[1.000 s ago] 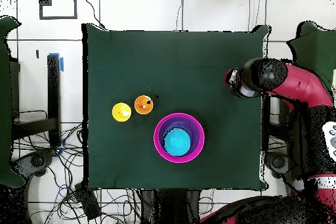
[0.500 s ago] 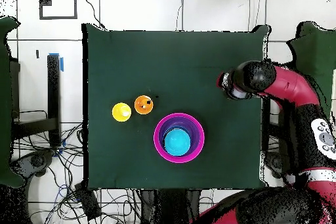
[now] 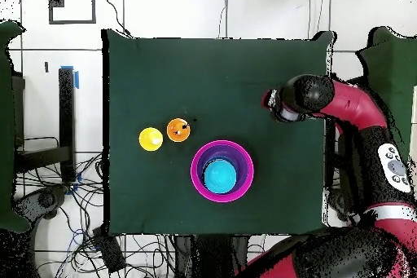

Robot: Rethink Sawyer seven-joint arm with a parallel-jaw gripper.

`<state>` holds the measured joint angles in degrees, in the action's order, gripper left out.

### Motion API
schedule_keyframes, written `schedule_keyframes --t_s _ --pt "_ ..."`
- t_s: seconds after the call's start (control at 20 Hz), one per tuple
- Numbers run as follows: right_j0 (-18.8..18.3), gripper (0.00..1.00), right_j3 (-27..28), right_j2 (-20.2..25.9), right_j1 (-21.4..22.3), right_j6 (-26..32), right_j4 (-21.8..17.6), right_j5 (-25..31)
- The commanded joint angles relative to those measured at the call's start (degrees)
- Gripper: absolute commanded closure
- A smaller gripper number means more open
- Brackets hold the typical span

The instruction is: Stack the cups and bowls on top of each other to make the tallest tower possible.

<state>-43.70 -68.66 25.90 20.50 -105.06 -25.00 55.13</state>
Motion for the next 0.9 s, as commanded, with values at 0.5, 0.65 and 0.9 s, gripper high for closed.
schedule_keyframes --t_s 0.5,0.65,0.9 --pt "1.11 0.0 3.81 3.69 1.18 18.28 -4.33 3.99" --pt "0.97 0.0 5.28 4.02 1.53 19.9 -4.15 6.77" --pt "1.22 0.0 6.43 4.23 3.54 21.21 -4.05 10.52"
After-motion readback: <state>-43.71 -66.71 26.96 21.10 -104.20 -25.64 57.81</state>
